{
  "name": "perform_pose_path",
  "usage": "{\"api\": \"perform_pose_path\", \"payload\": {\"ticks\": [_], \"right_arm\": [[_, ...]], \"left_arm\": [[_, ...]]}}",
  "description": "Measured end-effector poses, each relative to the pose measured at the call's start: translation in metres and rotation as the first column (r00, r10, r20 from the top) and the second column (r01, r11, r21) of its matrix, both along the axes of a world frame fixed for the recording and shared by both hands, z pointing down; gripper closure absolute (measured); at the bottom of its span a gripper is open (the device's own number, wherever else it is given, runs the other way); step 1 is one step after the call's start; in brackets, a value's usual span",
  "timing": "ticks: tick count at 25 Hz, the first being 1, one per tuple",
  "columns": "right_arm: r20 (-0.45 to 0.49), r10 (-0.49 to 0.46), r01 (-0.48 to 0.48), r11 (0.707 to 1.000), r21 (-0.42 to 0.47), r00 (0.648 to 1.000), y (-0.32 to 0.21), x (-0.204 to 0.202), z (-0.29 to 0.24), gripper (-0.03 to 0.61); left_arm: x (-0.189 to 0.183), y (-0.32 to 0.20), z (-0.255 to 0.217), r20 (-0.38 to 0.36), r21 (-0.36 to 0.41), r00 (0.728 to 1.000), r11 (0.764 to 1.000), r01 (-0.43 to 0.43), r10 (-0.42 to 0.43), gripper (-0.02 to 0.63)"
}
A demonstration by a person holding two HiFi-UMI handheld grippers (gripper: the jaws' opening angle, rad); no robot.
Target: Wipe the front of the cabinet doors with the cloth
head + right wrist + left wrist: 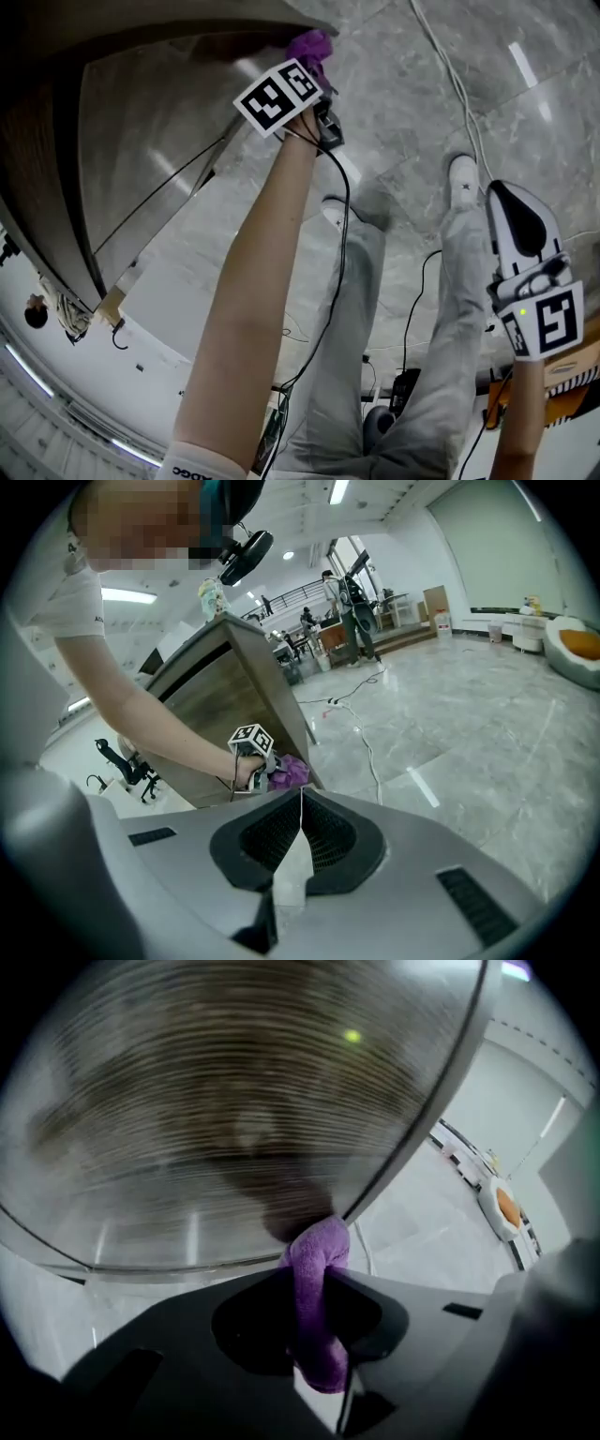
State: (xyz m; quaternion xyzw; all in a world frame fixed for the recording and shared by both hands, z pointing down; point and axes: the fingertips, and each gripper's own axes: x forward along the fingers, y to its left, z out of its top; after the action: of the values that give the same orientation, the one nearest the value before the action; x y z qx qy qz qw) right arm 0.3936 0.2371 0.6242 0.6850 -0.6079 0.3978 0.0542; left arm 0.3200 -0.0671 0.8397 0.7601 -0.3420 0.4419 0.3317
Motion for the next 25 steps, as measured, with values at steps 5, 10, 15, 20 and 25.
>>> {"api": "perform_pose_path", "payload": {"ticks": [5, 10, 15, 20, 25], "right_arm": [[0.024, -0.066, 0.066, 0.998, 0.017, 0.997, -0.027, -0.031, -0.003, 0.552], [0.028, -0.135, 0.134, 0.99, 0.046, 0.99, -0.065, -0.057, -0.012, 0.552], [0.009, -0.169, 0.169, 0.984, 0.052, 0.986, -0.089, -0.076, -0.018, 0.551], [-0.011, -0.195, 0.196, 0.98, 0.048, 0.981, -0.098, -0.103, -0.019, 0.551], [-0.016, -0.231, 0.232, 0.971, 0.051, 0.973, -0.104, -0.135, -0.022, 0.552]], "left_arm": [[-0.053, -0.02, 0.003, 0.028, -0.006, 0.994, 0.995, 0.104, -0.104, 0.526], [-0.133, -0.045, 0.0, 0.078, 0.01, 0.977, 0.98, 0.198, -0.198, 0.526], [-0.206, -0.066, -0.007, 0.107, 0.031, 0.95, 0.956, 0.293, -0.295, 0.526], [-0.278, -0.085, -0.016, 0.14, 0.048, 0.913, 0.924, 0.38, -0.383, 0.526], [-0.322, -0.094, -0.031, 0.137, 0.057, 0.897, 0.907, 0.416, -0.42, 0.526]]}}
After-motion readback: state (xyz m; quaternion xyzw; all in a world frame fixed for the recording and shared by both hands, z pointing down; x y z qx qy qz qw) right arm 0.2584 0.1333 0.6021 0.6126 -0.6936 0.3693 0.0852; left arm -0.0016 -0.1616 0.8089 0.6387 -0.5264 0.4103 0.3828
